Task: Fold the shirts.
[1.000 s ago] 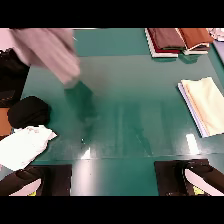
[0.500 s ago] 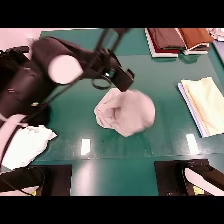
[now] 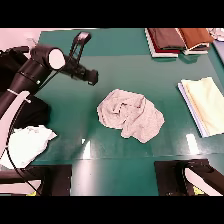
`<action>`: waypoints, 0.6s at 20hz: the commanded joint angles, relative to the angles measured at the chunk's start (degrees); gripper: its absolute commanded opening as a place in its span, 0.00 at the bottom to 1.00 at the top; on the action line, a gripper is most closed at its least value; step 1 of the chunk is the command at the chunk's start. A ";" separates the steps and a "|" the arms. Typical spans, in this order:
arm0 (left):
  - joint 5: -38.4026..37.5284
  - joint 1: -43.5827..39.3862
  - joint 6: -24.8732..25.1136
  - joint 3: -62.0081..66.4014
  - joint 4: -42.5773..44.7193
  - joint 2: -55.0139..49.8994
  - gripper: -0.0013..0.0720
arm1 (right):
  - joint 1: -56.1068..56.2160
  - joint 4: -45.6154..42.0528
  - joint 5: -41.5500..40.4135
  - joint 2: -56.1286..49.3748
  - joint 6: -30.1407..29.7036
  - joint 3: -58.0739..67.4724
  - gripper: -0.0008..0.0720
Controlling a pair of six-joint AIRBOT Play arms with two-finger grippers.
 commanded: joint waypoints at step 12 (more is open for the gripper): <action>6.47 -3.78 5.07 -9.57 -15.04 -11.63 0.67 | 0.09 0.46 -1.55 0.81 0.02 -2.69 0.03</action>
